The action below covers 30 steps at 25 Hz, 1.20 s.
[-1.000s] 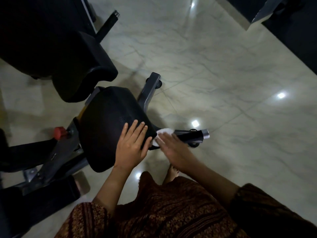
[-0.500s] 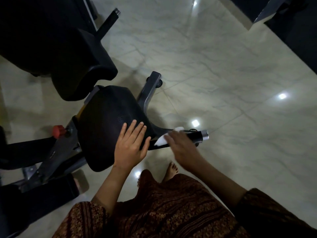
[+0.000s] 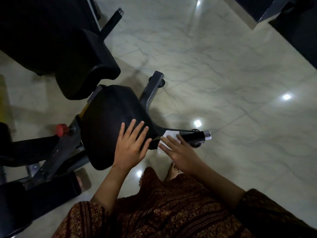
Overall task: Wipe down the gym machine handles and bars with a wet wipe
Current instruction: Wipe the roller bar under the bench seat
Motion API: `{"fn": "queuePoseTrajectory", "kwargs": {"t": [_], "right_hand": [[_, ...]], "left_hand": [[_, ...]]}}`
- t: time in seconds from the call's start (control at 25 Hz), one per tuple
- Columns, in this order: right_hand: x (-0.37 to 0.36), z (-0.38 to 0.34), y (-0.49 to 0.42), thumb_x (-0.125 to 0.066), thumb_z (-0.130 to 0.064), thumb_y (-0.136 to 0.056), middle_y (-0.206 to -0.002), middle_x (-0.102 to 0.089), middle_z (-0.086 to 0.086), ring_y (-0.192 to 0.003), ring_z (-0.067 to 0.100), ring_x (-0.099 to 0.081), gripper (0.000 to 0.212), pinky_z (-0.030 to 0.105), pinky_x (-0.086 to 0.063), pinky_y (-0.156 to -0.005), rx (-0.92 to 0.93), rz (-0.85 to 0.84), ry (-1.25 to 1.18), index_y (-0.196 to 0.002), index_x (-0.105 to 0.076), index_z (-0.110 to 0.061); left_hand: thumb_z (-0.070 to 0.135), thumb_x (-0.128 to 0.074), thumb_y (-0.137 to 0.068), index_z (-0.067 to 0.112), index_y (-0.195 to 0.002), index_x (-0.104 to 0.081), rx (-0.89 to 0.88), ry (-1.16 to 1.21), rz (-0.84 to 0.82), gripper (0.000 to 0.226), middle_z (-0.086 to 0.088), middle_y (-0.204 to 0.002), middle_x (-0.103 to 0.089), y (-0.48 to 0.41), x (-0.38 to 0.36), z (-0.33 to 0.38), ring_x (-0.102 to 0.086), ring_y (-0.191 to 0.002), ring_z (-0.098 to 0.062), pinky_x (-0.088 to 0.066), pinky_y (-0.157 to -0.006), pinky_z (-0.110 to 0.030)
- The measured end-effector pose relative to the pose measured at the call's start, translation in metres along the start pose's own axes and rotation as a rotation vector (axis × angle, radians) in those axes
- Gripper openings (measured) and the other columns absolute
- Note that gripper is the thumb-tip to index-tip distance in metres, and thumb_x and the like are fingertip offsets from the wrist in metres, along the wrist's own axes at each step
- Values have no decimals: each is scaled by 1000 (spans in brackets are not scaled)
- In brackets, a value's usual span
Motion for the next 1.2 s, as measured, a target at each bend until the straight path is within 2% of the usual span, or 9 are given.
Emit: {"fn": "queuePoseTrajectory", "kwargs": {"t": [0.16,0.24,0.32,0.48,0.56,0.72,0.92,1.08,1.2], "right_hand": [[1,34,33,-34,-4,-81,-135,-51,12,-126,30,-46,53,41,-27,-110,41,-18,-23,-133,-42,-11],[19,46,53,-32,1,-78,-134,-51,16,-125,32,-45,56,43,-37,-105,-6,49,-12,-134,-37,-5],[27,28,47,-34,0,-79,-128,-56,19,-119,35,-52,51,45,-44,-97,28,92,16,-128,-48,1],[-9,-31,0,-37,-13,-89,-122,-63,9,-116,28,-57,38,42,-25,-110,299,45,122,-114,-66,-5],[-17,-22,-5,-38,-12,-90,-125,-61,5,-119,28,-54,37,41,-29,-109,355,32,127,-117,-64,-7],[0,42,33,-40,-17,-95,-136,-51,13,-129,27,-43,39,42,-42,-103,229,7,-66,-134,-44,-9],[28,75,64,-29,-10,-99,-142,-40,20,-132,35,-37,40,44,-37,-105,42,129,7,-138,-31,0],[-10,5,9,-38,-17,-89,-124,-60,18,-113,31,-58,41,48,-45,-94,80,97,113,-124,-55,-3],[0,21,1,-46,-13,-83,-108,-67,17,-97,31,-66,36,45,-52,-84,8,95,49,-111,-65,-1]], "left_hand": [[33,-51,-89,5,-110,-66,16,4,-12,38,-15,-120,-62,0,1,-1,-41,-125,-29,-20,-111,-46],[33,-51,-89,6,-110,-66,21,4,-10,37,-15,-120,-63,0,2,-1,-41,-125,-28,-21,-110,-46],[32,-51,-89,6,-110,-66,24,7,-5,37,-15,-120,-63,0,2,0,-41,-124,-28,-21,-110,-46],[33,-49,-90,6,-110,-66,22,13,-18,38,-15,-120,-62,0,2,-1,-41,-125,-28,-20,-111,-45],[33,-49,-90,6,-111,-66,20,16,-27,38,-15,-121,-62,1,1,-1,-41,-126,-29,-20,-111,-45],[32,-52,-89,6,-109,-67,25,15,-8,36,-15,-119,-63,0,2,-2,-42,-124,-29,-22,-109,-46],[32,-53,-89,6,-109,-67,34,6,-5,36,-14,-119,-63,1,1,-2,-44,-124,-29,-24,-109,-47],[33,-50,-90,6,-109,-67,39,9,-6,37,-14,-118,-63,1,2,-1,-44,-123,-29,-23,-110,-45],[33,-48,-91,5,-110,-67,52,51,-24,39,-15,-120,-63,0,1,-2,-42,-125,-29,-21,-111,-45]]}}
Point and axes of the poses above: each hand's wrist, its own y-axis away from the middle knuckle, its own x-axis out of the back of the hand, z = x × y, the point moved 9 cm from there along -y, towards the middle knuckle
